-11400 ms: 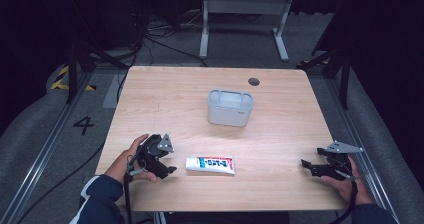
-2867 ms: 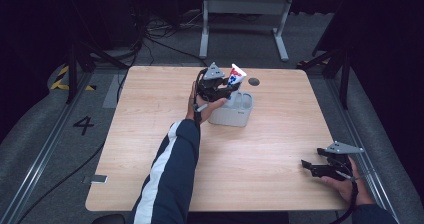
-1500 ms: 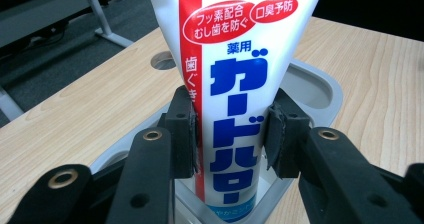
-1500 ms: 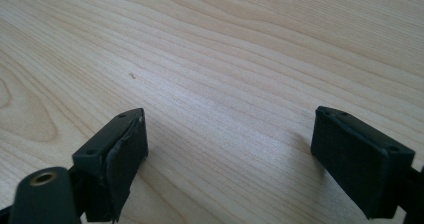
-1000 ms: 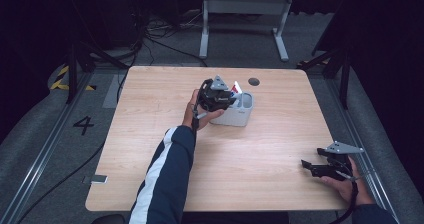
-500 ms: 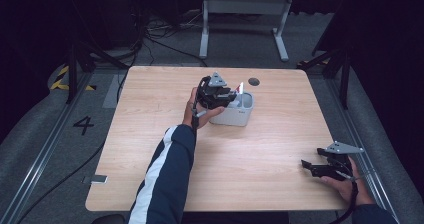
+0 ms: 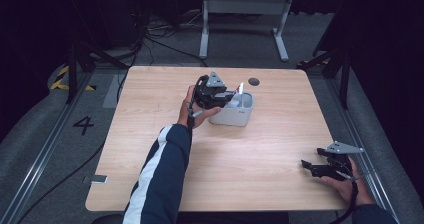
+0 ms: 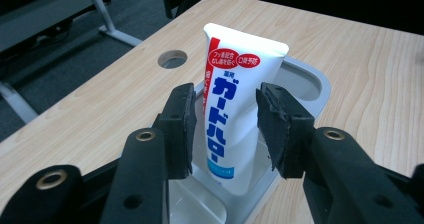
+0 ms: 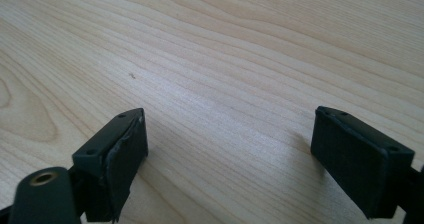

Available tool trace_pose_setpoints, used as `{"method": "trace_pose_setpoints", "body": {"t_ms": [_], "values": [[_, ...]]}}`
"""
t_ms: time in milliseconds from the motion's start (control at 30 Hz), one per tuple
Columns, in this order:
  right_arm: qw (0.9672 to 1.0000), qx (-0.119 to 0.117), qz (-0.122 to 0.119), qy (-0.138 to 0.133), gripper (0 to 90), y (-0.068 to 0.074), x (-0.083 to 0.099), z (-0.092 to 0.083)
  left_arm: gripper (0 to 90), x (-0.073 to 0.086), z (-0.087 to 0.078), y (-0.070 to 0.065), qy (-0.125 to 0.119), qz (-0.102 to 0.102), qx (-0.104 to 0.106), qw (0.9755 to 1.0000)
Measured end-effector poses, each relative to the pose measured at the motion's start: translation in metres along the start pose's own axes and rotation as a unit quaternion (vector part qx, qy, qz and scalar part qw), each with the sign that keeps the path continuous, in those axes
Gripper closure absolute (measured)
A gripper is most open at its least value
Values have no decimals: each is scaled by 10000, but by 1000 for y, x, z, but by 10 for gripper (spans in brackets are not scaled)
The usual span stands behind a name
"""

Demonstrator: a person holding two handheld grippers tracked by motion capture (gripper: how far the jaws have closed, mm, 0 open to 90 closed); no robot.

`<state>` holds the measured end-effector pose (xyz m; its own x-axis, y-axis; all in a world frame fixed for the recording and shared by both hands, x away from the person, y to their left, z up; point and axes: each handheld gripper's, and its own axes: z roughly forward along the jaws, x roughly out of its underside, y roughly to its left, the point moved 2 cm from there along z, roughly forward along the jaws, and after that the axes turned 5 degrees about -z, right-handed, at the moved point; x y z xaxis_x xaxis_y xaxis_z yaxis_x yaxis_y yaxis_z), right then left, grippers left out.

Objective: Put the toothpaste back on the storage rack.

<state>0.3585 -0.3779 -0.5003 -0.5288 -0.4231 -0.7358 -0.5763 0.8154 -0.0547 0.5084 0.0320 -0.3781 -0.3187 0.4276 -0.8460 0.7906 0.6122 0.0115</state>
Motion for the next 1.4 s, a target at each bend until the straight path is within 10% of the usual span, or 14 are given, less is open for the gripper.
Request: {"method": "trace_pose_setpoints", "body": {"t_ms": [733,1400], "values": [[10000,0,0,-1,153,0,0,0,513,10,-32,-7,383,656,-237,9968],[10000,7,1,-1,153,0,0,0,437,34,-54,-9,590,816,-448,9939]]}}
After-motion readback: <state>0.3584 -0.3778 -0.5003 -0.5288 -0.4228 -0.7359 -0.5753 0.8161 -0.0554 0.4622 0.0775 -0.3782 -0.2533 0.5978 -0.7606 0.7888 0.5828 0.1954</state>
